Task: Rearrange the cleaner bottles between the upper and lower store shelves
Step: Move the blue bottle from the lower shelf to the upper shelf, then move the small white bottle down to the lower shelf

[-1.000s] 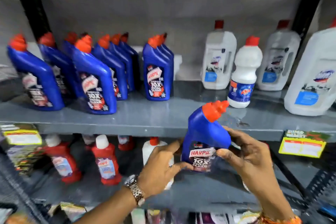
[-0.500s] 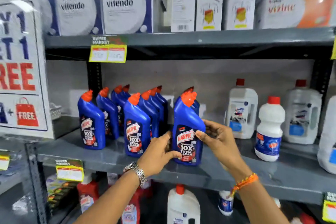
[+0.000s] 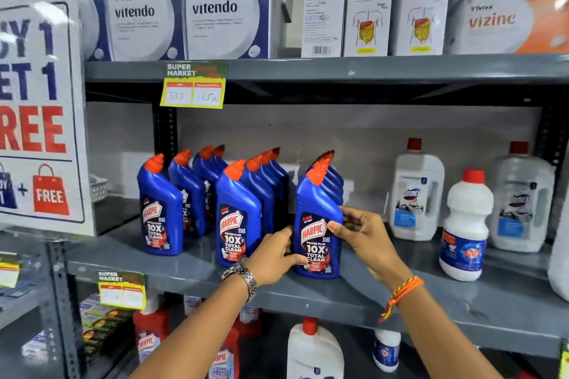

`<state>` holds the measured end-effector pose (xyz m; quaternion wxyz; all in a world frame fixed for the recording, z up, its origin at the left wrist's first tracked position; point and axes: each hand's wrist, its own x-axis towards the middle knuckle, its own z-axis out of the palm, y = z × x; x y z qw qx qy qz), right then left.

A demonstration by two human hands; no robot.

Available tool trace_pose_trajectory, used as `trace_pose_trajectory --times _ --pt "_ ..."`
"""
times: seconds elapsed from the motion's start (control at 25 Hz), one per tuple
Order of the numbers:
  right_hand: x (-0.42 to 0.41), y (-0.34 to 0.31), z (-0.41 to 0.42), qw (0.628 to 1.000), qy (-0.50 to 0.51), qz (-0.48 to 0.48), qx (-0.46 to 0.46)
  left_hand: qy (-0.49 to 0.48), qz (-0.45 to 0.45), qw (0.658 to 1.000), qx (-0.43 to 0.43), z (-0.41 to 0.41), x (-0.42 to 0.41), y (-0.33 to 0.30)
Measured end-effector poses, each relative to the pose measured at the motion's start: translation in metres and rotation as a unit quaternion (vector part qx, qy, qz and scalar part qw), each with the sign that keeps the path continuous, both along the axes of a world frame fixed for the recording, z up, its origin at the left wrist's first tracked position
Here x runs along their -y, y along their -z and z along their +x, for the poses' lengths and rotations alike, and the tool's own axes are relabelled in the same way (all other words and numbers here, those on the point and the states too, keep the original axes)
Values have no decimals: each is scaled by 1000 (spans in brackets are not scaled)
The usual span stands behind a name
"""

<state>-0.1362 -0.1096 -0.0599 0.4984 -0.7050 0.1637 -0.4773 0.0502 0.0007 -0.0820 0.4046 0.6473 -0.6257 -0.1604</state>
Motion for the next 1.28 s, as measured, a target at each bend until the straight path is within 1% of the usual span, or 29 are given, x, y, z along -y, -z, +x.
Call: trace_pose_trajectory --times 0.24,0.28,0.36,0.4,0.44,0.48,0.52,0.64,0.72,0.84,0.92,1.0,1.12,1.2,1.28 --pt "-2 0 -1 1000 3 6 -10 -24 20 999 -6 -5 -8 -3" --pt "-2 0 -2 1000 3 3 -17 -39 27 999 15 -4 -9 -2" --pt "-2 -4 -11 1000 13 4 -22 -96 32 987 128 -5 -14 -6" --pt "-2 -7 -19 999 28 1 -17 -143 26 971 190 -9 -21 -11" --pt "-1 -12 -30 999 48 -6 -6 -183 9 955 233 -13 -26 -16" --pt "0 -17 -45 997 70 -19 5 -200 -15 947 251 -21 -32 -23" --pt "1 -22 -62 995 93 -36 16 -199 -34 946 254 -32 -37 -32" --pt "8 -38 -120 982 168 -61 69 -142 -44 962 230 -71 -38 -53" --pt "15 -47 -157 966 224 -75 102 -101 -60 971 206 -101 -23 -58" --pt "35 -54 -197 940 305 -73 131 -45 -61 989 128 -145 13 -52" --pt "54 -56 -209 942 319 -38 102 -3 -40 998 58 -169 42 -46" --pt "73 -58 -213 950 311 -6 27 36 7 999 0 -192 74 -38" --pt "89 -59 -207 967 251 11 -44 48 59 997 -6 -218 115 -30" --pt "97 -56 -204 968 240 -7 -66 49 47 997 -33 -228 144 -19" --pt "99 -53 -202 963 259 -28 -64 35 16 998 -55 -237 167 -7"
